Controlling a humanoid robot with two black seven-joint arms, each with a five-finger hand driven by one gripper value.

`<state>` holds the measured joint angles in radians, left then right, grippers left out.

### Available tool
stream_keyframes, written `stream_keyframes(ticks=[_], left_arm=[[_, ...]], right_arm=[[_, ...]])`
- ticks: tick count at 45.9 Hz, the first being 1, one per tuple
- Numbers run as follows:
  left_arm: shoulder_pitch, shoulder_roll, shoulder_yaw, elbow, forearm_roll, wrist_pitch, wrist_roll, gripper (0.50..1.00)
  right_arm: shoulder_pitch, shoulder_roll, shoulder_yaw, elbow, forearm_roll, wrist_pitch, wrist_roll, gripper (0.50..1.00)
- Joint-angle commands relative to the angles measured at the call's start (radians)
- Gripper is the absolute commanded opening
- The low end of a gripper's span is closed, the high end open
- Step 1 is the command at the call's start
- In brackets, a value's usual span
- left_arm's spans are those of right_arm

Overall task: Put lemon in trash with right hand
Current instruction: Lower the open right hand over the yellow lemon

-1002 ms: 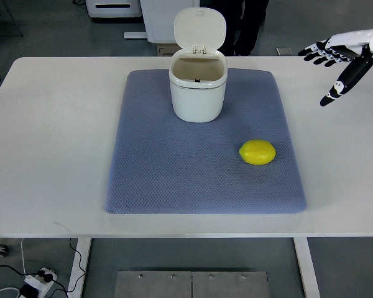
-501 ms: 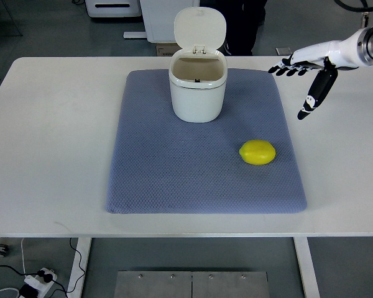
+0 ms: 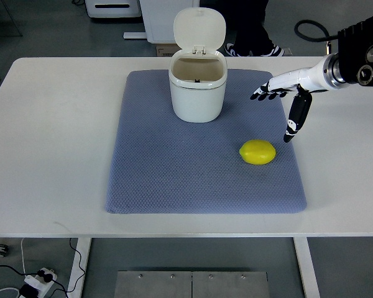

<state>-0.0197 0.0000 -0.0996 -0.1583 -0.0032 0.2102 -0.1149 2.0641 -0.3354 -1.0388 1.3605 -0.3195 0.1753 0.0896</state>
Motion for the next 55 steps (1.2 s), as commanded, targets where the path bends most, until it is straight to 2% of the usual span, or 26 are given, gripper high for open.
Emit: stream_keyframes(ticks=[1,20,32,55], left_arm=[[0.0,0.0,0.0,-0.001,0.0,0.0,-0.002,1.0],[0.0,0.0,0.0,0.0,0.0,0.0,0.0,1.0],[0.0,0.0,0.0,0.0,0.0,0.0,0.0,1.0],[0.0,0.0,0.0,0.0,0.0,0.0,0.0,1.0]], right_arm=[[-0.021,0.01,0.002,-0.001,0.016,-0.029,-0.001,1.0],[-0.082,0.026,0.005,0.0,0.017,-0.048,0.009,1.0],[-0.145,0.091,0.013,-0.004,0.017,-0.097,0.018,1.0],[-0.194,0.093,0.016,-0.02,0.016,-0.129,0.018,0.991]])
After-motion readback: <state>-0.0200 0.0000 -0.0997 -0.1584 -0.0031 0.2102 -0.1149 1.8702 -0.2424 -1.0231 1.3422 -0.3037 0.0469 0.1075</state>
